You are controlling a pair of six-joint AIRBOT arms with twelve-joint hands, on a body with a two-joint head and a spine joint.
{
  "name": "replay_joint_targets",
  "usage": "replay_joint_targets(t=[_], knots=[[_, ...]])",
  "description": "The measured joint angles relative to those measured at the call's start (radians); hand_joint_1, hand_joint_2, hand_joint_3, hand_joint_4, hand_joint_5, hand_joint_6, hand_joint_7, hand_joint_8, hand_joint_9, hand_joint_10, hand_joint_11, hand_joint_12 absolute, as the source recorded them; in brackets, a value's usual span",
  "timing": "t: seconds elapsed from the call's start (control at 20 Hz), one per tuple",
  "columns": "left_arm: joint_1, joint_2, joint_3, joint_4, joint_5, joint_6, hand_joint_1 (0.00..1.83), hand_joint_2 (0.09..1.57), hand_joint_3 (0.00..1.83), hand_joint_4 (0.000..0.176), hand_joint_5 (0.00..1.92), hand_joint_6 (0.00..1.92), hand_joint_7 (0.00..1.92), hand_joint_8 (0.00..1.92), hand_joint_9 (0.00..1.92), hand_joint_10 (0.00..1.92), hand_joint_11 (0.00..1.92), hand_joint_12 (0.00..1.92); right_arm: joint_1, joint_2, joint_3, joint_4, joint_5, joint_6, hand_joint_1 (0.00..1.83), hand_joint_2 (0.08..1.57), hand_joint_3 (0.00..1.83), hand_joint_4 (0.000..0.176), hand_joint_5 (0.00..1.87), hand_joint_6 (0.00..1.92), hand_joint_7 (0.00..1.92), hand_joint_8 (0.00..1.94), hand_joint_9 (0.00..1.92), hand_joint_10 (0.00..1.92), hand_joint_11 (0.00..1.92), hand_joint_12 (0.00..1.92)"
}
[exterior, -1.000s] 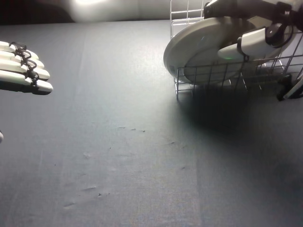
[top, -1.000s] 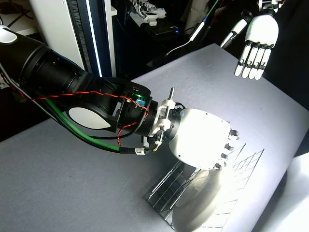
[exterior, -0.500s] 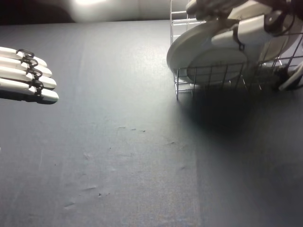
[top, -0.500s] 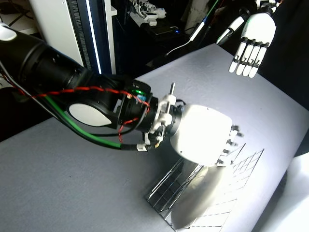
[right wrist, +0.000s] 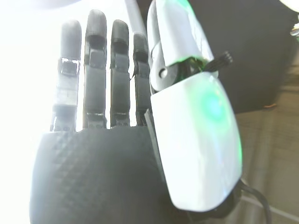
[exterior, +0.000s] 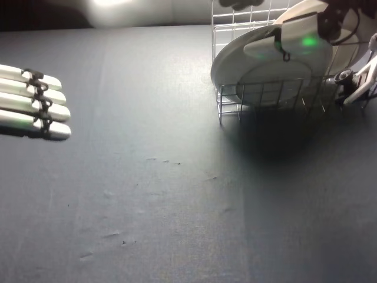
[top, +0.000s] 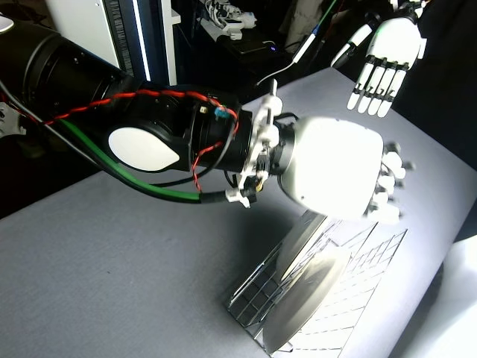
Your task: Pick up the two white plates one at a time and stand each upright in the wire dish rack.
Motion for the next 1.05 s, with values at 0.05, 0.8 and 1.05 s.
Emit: replay_joint_targets(t=[0.05, 0.8, 1.05], knots=[[0.000, 0.000, 0.000, 0.006, -0.012, 0.005, 0.00, 1.17, 0.00, 0.000, 0.16, 0.00, 0.12, 0.00, 0.10, 0.00, 0.00, 0.26, 0.005, 0.000, -0.002, -0.055, 0.025, 0.002, 1.23, 1.02, 0.00, 0.000, 0.55, 0.00, 0.64, 0.00, 0.69, 0.05, 0.27, 1.24], [-0.212, 0.031, -0.002, 0.167, -0.094, -0.054, 0.00, 1.18, 0.00, 0.000, 0.16, 0.00, 0.12, 0.00, 0.08, 0.00, 0.00, 0.16, 0.005, 0.057, -0.090, -0.633, 0.323, 0.004, 1.03, 1.12, 0.01, 0.000, 0.46, 0.00, 0.51, 0.00, 0.53, 0.00, 0.05, 1.32], [-0.227, 0.031, -0.001, 0.179, -0.107, -0.069, 0.00, 1.26, 0.00, 0.000, 0.44, 0.01, 0.52, 0.01, 0.45, 0.02, 0.00, 0.83, -0.002, 0.078, -0.119, -0.640, 0.335, 0.002, 0.67, 1.16, 0.00, 0.000, 0.59, 0.03, 0.66, 0.03, 0.68, 0.06, 0.22, 1.24]])
